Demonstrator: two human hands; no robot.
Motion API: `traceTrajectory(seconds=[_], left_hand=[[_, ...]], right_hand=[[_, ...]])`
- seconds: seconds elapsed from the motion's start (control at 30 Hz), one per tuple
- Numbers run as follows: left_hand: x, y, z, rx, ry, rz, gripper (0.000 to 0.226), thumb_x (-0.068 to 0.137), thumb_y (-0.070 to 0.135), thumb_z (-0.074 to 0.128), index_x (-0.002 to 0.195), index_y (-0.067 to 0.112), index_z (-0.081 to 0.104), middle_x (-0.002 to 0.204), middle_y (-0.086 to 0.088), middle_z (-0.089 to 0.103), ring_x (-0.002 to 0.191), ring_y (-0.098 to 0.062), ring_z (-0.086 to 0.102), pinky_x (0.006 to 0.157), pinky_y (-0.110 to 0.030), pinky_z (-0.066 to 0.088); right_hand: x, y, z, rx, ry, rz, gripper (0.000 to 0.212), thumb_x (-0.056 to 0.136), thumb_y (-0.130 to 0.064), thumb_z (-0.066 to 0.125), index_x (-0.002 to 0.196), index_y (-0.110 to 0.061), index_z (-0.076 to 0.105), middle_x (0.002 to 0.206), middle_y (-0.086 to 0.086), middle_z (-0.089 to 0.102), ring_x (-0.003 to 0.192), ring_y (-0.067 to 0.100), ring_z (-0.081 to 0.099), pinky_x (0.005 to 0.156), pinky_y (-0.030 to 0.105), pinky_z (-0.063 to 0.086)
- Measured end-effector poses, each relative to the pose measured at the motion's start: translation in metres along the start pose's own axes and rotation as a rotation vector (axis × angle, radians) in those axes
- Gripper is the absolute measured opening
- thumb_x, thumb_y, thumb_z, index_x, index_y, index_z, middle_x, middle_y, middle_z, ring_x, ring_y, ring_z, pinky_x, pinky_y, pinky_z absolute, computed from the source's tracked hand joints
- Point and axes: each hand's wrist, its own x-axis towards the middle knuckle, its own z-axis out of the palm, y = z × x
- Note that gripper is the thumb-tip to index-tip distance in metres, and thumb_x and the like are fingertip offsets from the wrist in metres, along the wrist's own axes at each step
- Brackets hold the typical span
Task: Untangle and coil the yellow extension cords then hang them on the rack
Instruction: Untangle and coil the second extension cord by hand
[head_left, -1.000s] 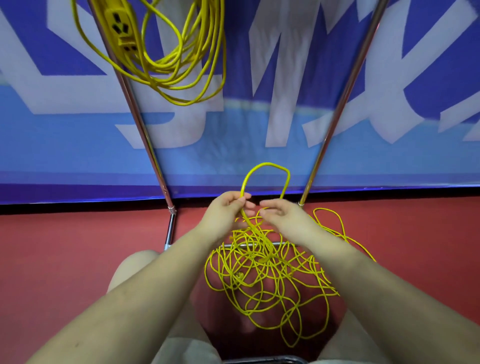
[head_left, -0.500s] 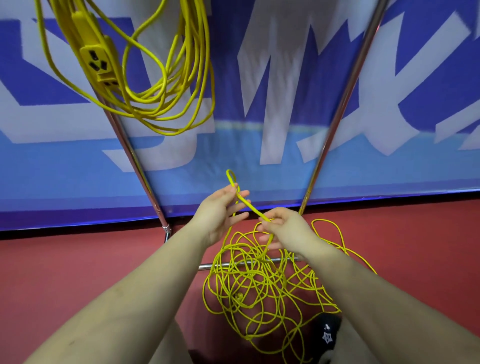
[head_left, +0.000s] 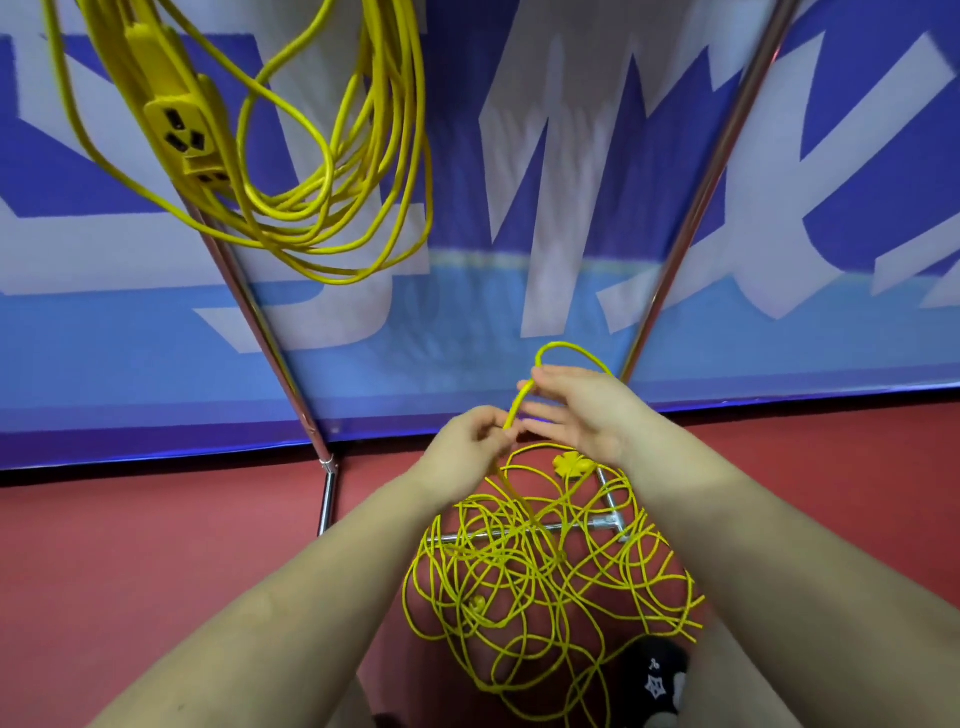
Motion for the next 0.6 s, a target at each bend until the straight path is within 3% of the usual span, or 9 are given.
traceTrajectory(seconds=[0.1,0.2,0.27,0.37,0.47,0.53,0.6], left_hand=[[-0.010,0.013,-0.007,-0.185,0.061,-0.066,0.015,0.098,0.012,0.047,0.089,0.018,0.058,0.076,0.001,0.055,0.065,-0.008,0.052,0.067,-0.033,0.050],[-0.023,0.024,-0.017,-0.272,0.114,-0.089,0.015,0.099,0.015,0.045,0.091,0.018,0.058,0.075,0.003,0.054,0.062,-0.005,0.054,0.060,-0.031,0.054],[-0.033,0.030,-0.022,-0.329,0.138,-0.100,0.014,0.099,0.015,0.046,0.091,0.017,0.057,0.075,0.003,0.054,0.059,-0.004,0.056,0.057,-0.031,0.055],[-0.049,0.038,-0.023,-0.476,0.181,-0.109,0.013,0.098,0.014,0.046,0.093,0.015,0.058,0.078,0.002,0.056,0.067,-0.009,0.057,0.056,-0.032,0.057],[-0.059,0.037,-0.024,-0.590,0.194,-0.084,0.013,0.099,0.018,0.044,0.099,0.016,0.057,0.092,-0.002,0.061,0.083,-0.014,0.060,0.066,-0.032,0.057],[-0.064,0.029,-0.022,-0.462,0.148,-0.096,0.019,0.100,0.026,0.040,0.111,0.021,0.055,0.103,0.000,0.063,0.096,-0.014,0.059,0.079,-0.032,0.052],[-0.068,0.015,-0.015,-0.243,0.071,-0.110,0.024,0.100,0.031,0.038,0.117,0.025,0.054,0.113,0.002,0.063,0.107,-0.014,0.056,0.089,-0.032,0.045]], right_hand=[[-0.012,0.025,-0.004,-0.607,-0.021,-0.130,0.036,0.090,-0.018,0.059,0.125,-0.011,0.052,0.108,0.007,0.063,0.101,0.018,0.060,0.089,0.028,0.044],[-0.024,0.061,-0.012,-1.013,-0.151,-0.186,0.034,0.085,-0.016,0.066,0.118,-0.009,0.059,0.099,0.004,0.064,0.094,0.014,0.061,0.092,0.029,0.046],[-0.031,0.078,-0.015,-1.135,-0.145,-0.295,0.025,0.084,-0.016,0.066,0.108,-0.014,0.062,0.091,-0.003,0.059,0.087,0.010,0.057,0.091,0.031,0.048],[-0.044,0.082,-0.009,-1.143,-0.076,-0.452,0.012,0.085,-0.015,0.064,0.095,-0.020,0.062,0.078,-0.007,0.058,0.076,0.011,0.056,0.081,0.032,0.048],[-0.052,0.073,-0.002,-1.059,-0.045,-0.506,0.007,0.087,-0.013,0.061,0.091,-0.018,0.064,0.066,-0.010,0.057,0.070,0.013,0.059,0.075,0.031,0.047],[-0.056,0.064,0.001,-0.916,-0.037,-0.480,0.010,0.088,-0.009,0.058,0.090,-0.018,0.061,0.069,-0.007,0.060,0.060,0.006,0.062,0.071,0.028,0.050],[-0.059,0.053,0.005,-0.634,-0.022,-0.413,0.009,0.091,-0.003,0.054,0.090,-0.011,0.057,0.078,0.006,0.062,0.049,-0.002,0.061,0.059,0.017,0.052]])
